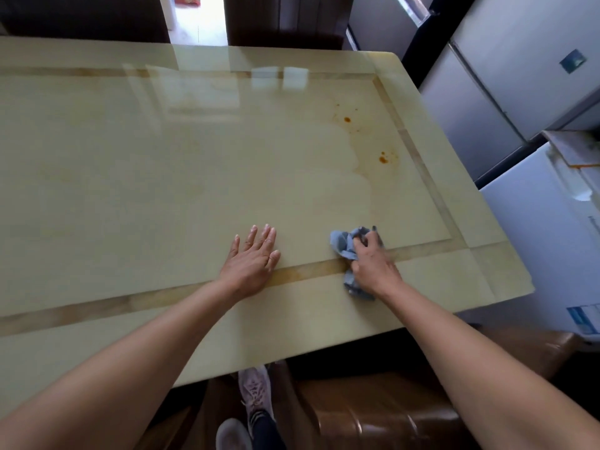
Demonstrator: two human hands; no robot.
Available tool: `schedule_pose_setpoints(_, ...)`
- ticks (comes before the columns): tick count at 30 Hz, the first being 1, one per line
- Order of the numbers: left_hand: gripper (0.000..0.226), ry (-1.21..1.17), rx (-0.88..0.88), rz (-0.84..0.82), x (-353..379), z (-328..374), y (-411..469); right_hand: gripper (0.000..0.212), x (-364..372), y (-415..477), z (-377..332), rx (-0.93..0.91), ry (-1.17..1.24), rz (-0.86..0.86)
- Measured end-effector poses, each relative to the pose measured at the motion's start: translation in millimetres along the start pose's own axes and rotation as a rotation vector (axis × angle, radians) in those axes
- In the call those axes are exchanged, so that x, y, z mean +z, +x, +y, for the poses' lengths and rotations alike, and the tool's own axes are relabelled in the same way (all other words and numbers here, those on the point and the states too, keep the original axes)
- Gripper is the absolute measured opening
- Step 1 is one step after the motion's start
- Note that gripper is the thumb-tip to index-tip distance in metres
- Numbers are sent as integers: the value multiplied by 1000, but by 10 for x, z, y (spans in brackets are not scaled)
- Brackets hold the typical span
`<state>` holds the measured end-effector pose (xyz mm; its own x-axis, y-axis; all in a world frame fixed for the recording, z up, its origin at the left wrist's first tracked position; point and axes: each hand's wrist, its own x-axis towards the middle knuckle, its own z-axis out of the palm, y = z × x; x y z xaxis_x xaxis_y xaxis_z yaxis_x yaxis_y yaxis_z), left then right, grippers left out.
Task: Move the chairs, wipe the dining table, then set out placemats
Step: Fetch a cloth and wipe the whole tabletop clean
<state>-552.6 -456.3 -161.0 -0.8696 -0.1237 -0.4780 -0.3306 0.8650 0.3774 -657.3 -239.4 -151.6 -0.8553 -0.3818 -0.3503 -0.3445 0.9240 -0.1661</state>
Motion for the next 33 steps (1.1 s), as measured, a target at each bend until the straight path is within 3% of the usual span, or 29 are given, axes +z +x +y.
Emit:
schedule_pose_setpoints(8,55,-23,2,-3,89,259,-181,53,218,-600,-611,-321,-75,-337)
schedule_pose_setpoints(14,55,-29,12,-26,120,558,-154,62,146,-677,-585,-354,-39,-362)
schedule_pose_setpoints(33,54,-55,-114,9,371,1518,353,55,-418,-1,1707,-175,-53,-289)
